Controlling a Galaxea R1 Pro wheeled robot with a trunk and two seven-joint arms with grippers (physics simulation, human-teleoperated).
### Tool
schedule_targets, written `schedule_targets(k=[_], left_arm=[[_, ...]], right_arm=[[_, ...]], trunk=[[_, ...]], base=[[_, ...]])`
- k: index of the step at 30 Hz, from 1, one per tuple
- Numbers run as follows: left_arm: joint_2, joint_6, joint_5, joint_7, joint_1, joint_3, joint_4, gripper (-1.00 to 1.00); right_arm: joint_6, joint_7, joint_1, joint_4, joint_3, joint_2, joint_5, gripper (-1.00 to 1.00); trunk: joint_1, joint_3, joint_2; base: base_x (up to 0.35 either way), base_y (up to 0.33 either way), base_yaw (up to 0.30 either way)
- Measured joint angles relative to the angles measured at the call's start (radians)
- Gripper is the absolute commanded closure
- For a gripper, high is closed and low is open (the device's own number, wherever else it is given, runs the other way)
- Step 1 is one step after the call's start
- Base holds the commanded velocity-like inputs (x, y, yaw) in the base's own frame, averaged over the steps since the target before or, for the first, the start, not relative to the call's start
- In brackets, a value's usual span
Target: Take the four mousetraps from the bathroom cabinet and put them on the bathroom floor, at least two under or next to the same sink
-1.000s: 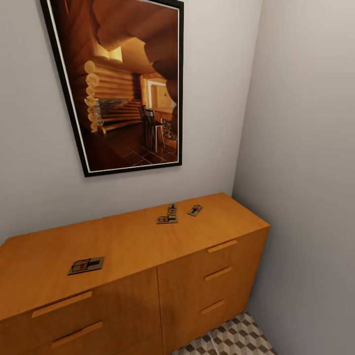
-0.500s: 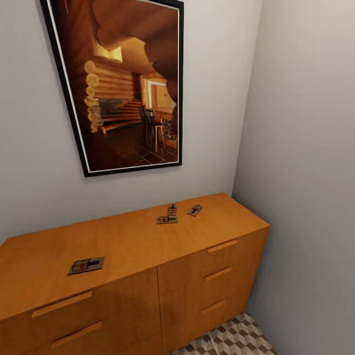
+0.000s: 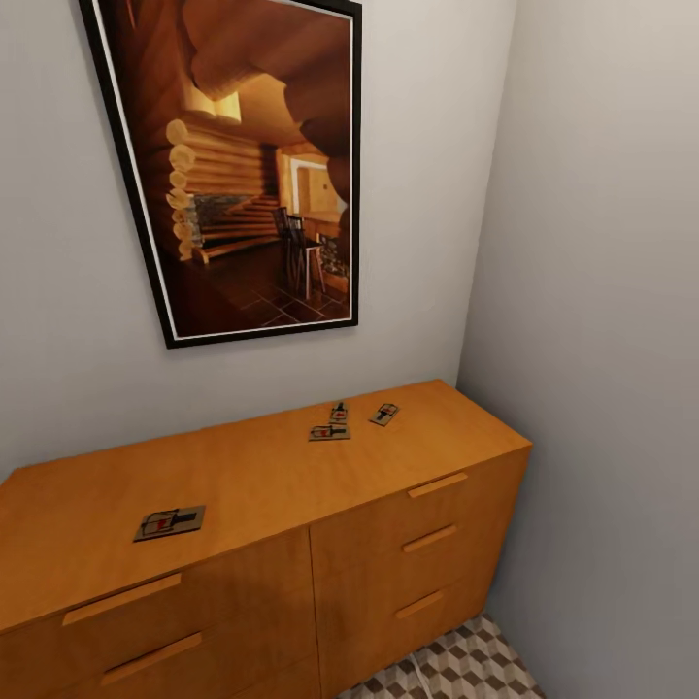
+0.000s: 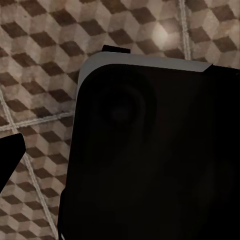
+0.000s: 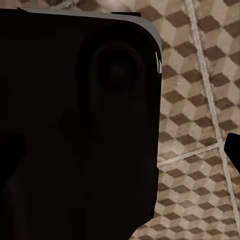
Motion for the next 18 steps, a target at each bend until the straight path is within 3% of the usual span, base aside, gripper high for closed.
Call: schedule_targets(k=[18], left_arm=[[-0.009,-0.003,-0.009,-0.004,0.0,-0.004,-0.002,-1.0]], right_arm=[[-0.006,-0.001,0.0,0.0,-0.004,0.0,0.0,-1.0]], trunk=[[0.0,0.0,0.0]], base=[[0.0,0.0,0.0]])
